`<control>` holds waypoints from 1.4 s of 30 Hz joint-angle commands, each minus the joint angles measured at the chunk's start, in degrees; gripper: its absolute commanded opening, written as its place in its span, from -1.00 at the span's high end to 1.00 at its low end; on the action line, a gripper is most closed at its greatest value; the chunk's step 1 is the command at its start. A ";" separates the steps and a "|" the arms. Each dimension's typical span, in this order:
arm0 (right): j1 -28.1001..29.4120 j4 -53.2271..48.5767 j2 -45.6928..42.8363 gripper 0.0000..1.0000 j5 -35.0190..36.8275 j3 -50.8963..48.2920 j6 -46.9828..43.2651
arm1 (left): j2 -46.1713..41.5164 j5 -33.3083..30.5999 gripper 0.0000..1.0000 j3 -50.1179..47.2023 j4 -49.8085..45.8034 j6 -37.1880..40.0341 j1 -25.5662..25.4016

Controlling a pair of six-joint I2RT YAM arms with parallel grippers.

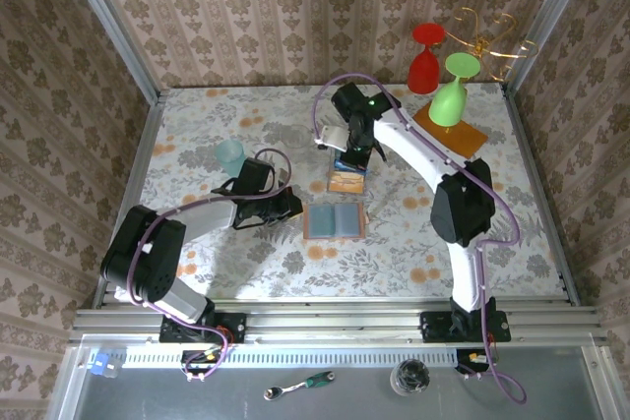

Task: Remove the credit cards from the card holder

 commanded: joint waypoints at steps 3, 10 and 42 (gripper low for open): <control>-1.10 -5.51 5.40 0.97 1.85 7.69 -4.07 | -0.96 -0.12 0.88 -0.43 -1.40 1.04 0.88; -1.90 -7.54 10.71 0.97 1.81 14.39 -5.38 | 0.05 0.23 0.88 0.86 -2.83 1.90 1.87; -1.99 2.39 4.71 0.63 -0.65 4.33 4.64 | 2.93 0.86 0.88 2.76 -0.98 1.59 2.43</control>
